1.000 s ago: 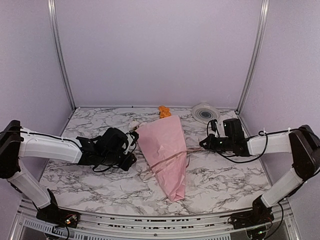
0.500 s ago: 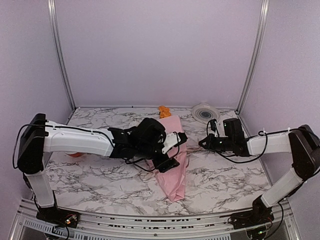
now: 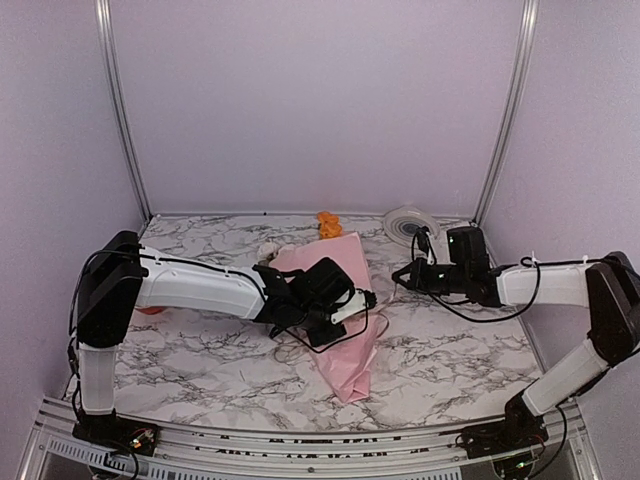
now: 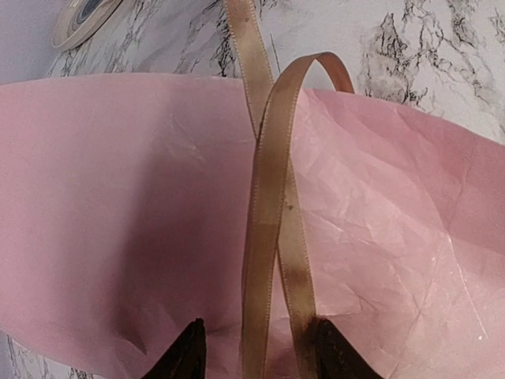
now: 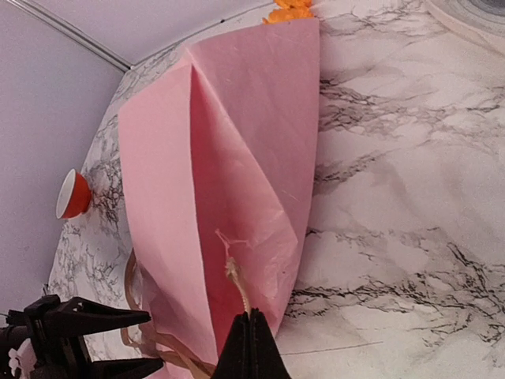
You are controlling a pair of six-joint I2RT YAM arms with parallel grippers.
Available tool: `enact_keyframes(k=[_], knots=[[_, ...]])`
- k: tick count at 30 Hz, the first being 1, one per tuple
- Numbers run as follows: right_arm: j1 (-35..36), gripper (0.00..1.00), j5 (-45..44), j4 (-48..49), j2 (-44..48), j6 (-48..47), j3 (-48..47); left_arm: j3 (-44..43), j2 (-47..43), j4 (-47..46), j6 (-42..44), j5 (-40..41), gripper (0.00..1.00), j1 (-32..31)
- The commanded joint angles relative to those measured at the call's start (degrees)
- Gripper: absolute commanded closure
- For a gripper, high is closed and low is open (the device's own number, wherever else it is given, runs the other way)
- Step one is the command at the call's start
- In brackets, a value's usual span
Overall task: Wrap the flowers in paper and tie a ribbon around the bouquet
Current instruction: Tie the ribbon around the folded bouquet.
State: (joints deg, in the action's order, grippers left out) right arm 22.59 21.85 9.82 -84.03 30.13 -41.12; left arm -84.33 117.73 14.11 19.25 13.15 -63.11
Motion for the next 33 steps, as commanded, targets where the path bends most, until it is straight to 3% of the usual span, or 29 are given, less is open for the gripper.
enact_keyframes(k=[1, 6, 13, 15, 19, 27, 33], knots=[[2.55, 1.00, 5.40, 1.55, 0.82, -1.54, -4.20, -0.53, 1.34, 1.27, 1.65, 1.15, 0.53, 0.00], [5.24, 1.00, 7.68, 3.98, -2.16, -0.09, -6.78, -0.50, 1.03, 1.91, 2.71, -3.19, 0.41, 0.81], [5.85, 1.00, 10.07, 8.55, -6.76, 3.85, -9.07, -3.99, 3.57, 6.82, 4.10, -5.23, 0.40, 1.57], [5.98, 1.00, 10.40, 8.97, -7.61, 4.26, -9.23, -4.86, 4.32, 8.23, 4.15, -5.68, 0.47, 1.94], [6.46, 1.00, 12.18, 10.29, -8.28, 5.37, -8.45, -5.51, 4.87, 9.29, 3.19, -7.74, 0.72, 3.08], [6.49, 1.00, 17.18, 12.64, -1.75, 12.02, -3.13, -5.39, 5.03, 9.25, -0.28, -12.88, 1.00, 5.42], [8.33, 1.00, 18.87, 16.79, 3.19, 20.31, 6.94, -4.80, 4.84, 8.42, -2.72, -16.42, 1.00, 7.35]])
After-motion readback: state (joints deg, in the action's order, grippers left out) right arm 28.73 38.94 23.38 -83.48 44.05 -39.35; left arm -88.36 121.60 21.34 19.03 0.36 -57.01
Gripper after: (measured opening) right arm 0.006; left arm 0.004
